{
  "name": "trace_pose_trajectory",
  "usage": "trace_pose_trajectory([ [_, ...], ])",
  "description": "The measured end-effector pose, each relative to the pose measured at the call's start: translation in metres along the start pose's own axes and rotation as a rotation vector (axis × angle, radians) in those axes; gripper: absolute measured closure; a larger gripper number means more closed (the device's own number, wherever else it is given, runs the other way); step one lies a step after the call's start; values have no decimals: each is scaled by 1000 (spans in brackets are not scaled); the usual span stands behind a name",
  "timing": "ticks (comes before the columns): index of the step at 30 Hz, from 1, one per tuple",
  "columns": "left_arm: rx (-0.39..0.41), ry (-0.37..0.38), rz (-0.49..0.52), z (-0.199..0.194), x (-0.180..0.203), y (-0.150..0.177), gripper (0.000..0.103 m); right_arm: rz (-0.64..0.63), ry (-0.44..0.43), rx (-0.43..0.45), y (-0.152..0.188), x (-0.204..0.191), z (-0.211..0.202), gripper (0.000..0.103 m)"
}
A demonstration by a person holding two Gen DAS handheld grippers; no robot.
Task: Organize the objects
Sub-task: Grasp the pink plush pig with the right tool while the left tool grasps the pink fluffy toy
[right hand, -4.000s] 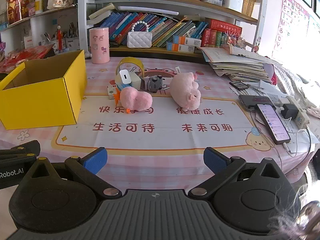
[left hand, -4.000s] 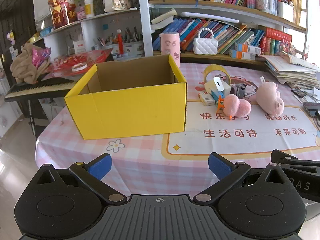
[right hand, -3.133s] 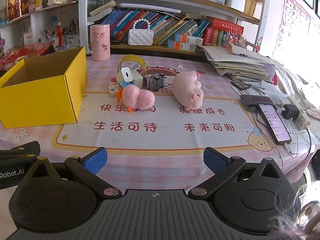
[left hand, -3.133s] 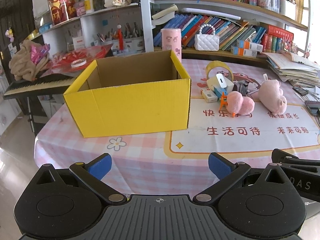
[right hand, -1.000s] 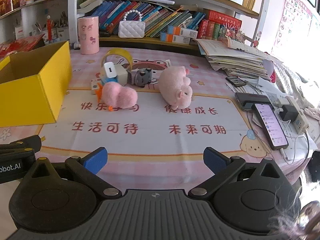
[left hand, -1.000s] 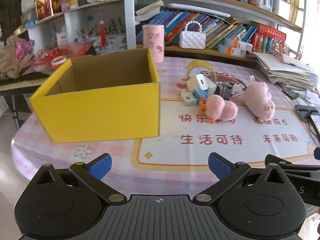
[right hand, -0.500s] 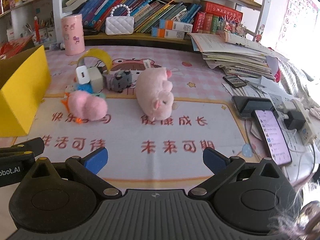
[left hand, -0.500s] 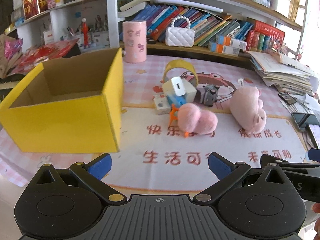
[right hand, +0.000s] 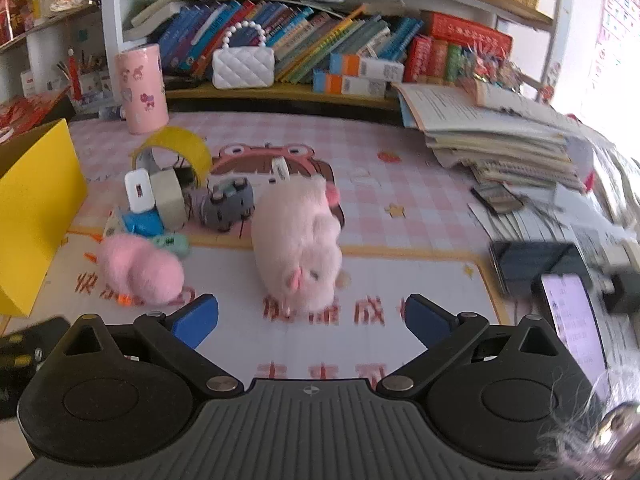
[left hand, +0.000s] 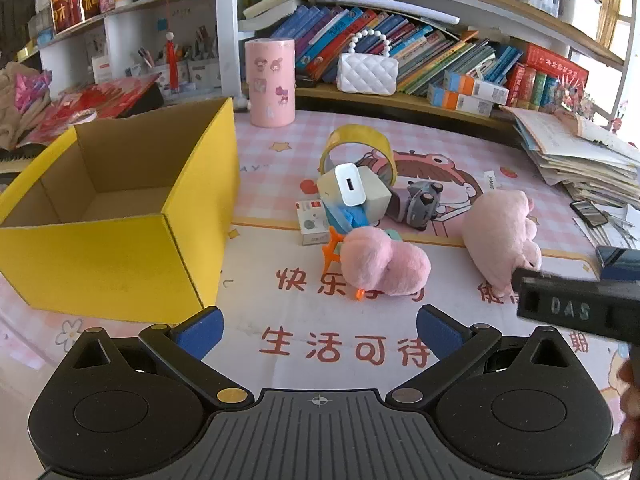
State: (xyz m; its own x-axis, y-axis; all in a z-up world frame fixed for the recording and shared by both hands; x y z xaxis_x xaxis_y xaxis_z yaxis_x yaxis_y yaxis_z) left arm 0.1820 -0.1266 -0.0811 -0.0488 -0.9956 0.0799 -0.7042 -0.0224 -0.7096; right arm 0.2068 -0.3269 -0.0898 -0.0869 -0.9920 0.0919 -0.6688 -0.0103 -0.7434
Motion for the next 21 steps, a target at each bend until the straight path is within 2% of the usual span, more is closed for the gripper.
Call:
trace_pose_trajectory([
  [7, 15, -9, -25, 4, -2, -5, 0, -18, -46, 53, -27, -1, 33, 5],
  [11, 3, 18, -63, 9, -2, -8, 0, -48, -66, 42, -37, -6, 59, 7],
  [13, -1, 7, -61, 13, 0, -10, 0, -63, -92, 21, -38, -11, 73, 8],
  [14, -3, 3, -55, 15, 3, -11, 0, -72, -107, 9, -38, -13, 80, 10],
  [16, -11, 12, -41, 22, 9, -14, 0, -96, -135, -8, -37, -18, 88, 29],
  [17, -17, 20, -29, 26, 14, -15, 0, -110, -132, -11, -38, -18, 91, 43],
  [21, -29, 19, 31, 45, 29, -22, 0, -64, -191, -1, -43, -7, 81, 50],
])
Point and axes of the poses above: each gripper's, at about its wrist camera, not at the fingertips, and z roughly the way its jaws point, x to its right, y to its underside, the point moved 9 cm from there along z, roughly the way its jaws point, and after that the axes turned 4 degrees about y, right-handed, at the moved point
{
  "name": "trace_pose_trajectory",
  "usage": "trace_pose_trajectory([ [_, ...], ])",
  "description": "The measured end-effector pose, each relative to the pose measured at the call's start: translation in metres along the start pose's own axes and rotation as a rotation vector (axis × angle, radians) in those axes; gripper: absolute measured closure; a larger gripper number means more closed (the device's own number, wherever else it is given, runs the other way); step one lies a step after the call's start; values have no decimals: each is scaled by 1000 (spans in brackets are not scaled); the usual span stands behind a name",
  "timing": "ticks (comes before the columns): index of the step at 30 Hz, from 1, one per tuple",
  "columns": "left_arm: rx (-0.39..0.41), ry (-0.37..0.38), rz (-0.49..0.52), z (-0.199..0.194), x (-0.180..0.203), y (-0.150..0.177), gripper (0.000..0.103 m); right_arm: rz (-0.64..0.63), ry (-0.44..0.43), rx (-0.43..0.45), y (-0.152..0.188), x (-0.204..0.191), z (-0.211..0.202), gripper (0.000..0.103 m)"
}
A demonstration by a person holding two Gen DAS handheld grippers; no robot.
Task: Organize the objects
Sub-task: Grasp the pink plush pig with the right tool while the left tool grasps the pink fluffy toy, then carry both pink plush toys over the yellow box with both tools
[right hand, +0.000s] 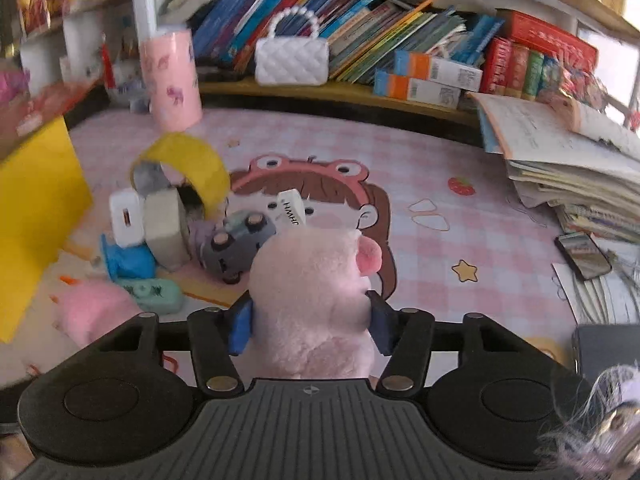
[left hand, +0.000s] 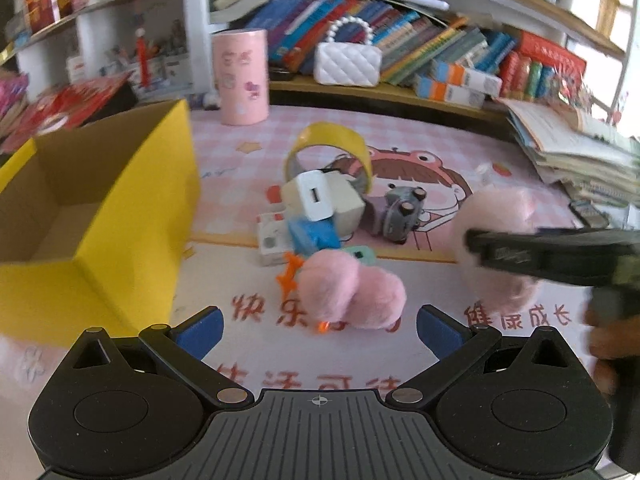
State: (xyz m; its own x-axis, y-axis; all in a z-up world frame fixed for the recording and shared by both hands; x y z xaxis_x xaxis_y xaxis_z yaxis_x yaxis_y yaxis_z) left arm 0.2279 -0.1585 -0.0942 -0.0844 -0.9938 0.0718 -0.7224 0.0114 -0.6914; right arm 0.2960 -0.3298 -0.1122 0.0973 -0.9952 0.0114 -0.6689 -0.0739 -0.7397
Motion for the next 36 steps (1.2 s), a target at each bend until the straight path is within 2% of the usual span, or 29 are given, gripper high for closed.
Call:
trace_pose_trajectory([
  [3, -12, -1, 39, 17, 8, -4, 0, 58, -11, 29, -3, 13, -25, 50],
  [7, -33, -27, 101, 44, 14, -5, 0, 119, -35, 13, 5, 26, -51, 49],
  [15, -48, -45, 152, 71, 13, -6, 0, 85, -65, -25, 26, 19, -65, 49],
  [17, -41, -37, 165, 73, 15, -5, 2, 82, -66, -22, 28, 18, -69, 49],
  [19, -32, -26, 177, 72, 16, -4, 10, 86, -62, -21, 30, 18, -71, 49],
  [24, -15, -16, 226, 63, 18, 3, 11, 90, -39, -25, 34, 15, -79, 49],
  [32, 39, 79, 87, 8, -8, 4, 11, 116, -24, -25, 41, -9, -93, 49],
  [36, 75, 64, 45, -24, -41, 11, 11, 97, -38, -31, 46, -38, -100, 49],
])
Point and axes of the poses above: each gripper's, at about its wrist camera, not at the fingertips, and z roughly the way its jaws point, x to its right, y to its underside, the point moved 9 cm from there along z, roughly the way its jaws point, and after that the axes turned 4 degrees about y, right-handed, at the moved point
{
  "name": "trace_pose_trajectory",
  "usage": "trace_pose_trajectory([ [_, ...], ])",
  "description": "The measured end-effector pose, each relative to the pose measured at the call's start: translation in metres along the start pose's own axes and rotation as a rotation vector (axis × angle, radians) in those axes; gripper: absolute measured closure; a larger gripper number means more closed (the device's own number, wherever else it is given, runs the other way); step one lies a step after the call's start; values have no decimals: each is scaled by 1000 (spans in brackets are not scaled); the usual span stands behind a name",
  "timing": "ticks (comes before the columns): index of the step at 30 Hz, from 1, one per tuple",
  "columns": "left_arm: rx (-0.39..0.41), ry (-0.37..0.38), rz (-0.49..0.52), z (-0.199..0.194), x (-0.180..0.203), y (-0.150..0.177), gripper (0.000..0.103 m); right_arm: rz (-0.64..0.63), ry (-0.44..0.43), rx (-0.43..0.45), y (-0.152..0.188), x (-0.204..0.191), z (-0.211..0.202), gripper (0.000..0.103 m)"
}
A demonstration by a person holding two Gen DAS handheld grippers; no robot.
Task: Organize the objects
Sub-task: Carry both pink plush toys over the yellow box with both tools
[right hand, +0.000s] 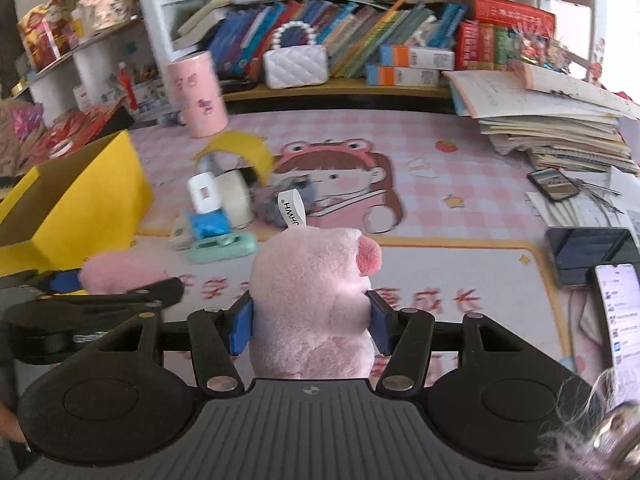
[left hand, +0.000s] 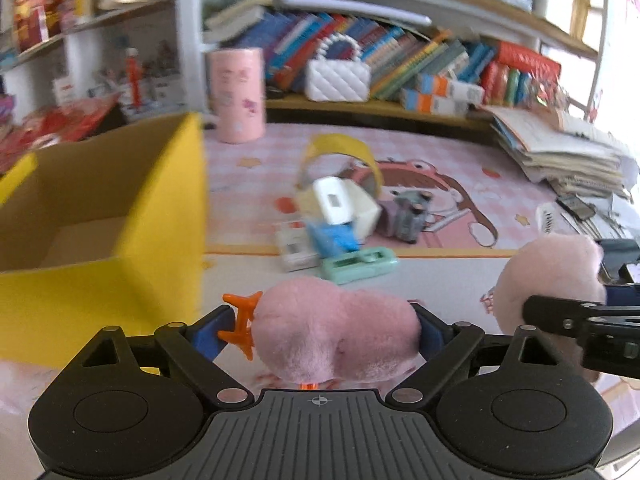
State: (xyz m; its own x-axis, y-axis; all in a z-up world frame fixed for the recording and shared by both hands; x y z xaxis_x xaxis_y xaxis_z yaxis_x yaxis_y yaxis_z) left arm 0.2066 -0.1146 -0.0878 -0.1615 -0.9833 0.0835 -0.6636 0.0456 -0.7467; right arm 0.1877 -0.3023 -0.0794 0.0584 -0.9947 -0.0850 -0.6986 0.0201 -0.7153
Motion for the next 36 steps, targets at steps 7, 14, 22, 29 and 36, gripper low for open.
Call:
trace_pose_trajectory([
  [7, 45, -39, -96, -61, -65, 22, 11, -75, -76, 7, 9, -76, -11, 49],
  [14, 77, -111, -224, -107, -137, 47, 11, -185, -186, -23, 31, -166, -25, 49],
  [22, 99, -138, -255, -148, -182, 72, 11, -231, -242, -46, 60, -230, -42, 49],
  [29, 114, -120, -229, -166, -204, 81, 11, -222, -243, -39, 76, -261, -57, 49],
  [36, 133, -93, -194, -176, -215, 80, 11, -199, -230, -23, 83, -277, -66, 49],
])
Point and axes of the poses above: each gripper's, at about its wrist camera, not at the fingertips, and z roughly the way its jaws point, x to its right, y to its underside, the point moved 9 cm from there along z, roughly the way its jaws point, and after that the axes turned 4 degrees about y, right-handed, at the moved point
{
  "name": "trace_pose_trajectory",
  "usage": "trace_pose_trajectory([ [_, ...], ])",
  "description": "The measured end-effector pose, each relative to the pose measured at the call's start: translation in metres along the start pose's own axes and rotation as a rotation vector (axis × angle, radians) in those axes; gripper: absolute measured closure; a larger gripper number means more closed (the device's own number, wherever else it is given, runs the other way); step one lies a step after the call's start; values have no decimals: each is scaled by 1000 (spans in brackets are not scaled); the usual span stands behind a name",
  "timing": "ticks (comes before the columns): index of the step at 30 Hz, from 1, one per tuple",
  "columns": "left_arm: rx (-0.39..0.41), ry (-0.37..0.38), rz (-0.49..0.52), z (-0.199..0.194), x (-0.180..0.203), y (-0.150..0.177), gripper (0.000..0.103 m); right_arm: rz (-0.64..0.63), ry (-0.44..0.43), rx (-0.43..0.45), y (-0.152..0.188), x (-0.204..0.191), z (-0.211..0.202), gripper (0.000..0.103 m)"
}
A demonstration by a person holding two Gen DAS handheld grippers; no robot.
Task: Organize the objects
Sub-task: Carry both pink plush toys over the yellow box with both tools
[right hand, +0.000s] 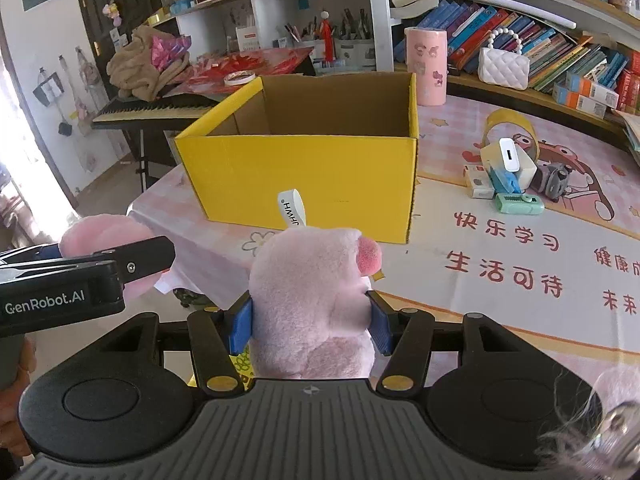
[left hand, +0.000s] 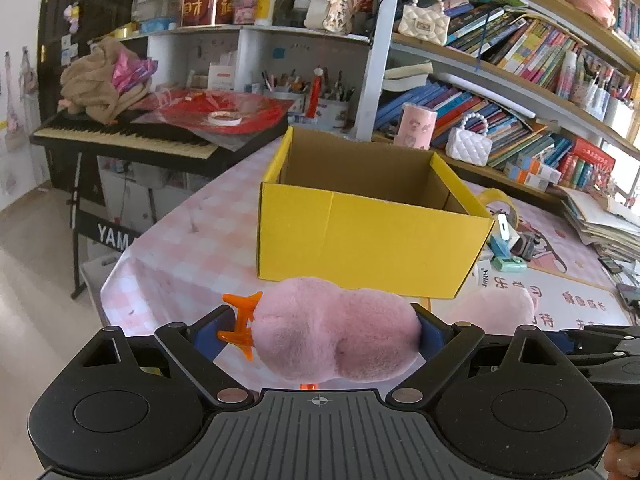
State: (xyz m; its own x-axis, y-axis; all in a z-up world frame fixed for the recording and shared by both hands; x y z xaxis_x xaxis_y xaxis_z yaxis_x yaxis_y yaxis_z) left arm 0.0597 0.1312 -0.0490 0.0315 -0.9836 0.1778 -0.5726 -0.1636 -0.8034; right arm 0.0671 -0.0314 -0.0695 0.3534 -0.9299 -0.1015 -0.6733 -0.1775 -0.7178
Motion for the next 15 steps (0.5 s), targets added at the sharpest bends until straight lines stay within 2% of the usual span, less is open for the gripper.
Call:
trace_pose_trajectory([
  [15, 34, 57, -6, -3, -5, -10, 11, -20, 36, 5, -5, -13, -3, 49],
])
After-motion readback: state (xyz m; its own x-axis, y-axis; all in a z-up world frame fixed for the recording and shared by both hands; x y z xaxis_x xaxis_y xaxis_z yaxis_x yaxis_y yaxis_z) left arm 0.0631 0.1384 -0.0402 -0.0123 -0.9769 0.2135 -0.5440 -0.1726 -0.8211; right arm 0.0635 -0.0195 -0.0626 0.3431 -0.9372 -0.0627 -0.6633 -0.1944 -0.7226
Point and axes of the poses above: each gripper's, at about its wrist camera, not at the fingertips, and z roughly the way its jaws point, x to its right, y to its underside, the point moved 9 cm from there along z, roughly the way its jaws point, and after that the axes turned 4 degrees about y, right-handed, at the moved point
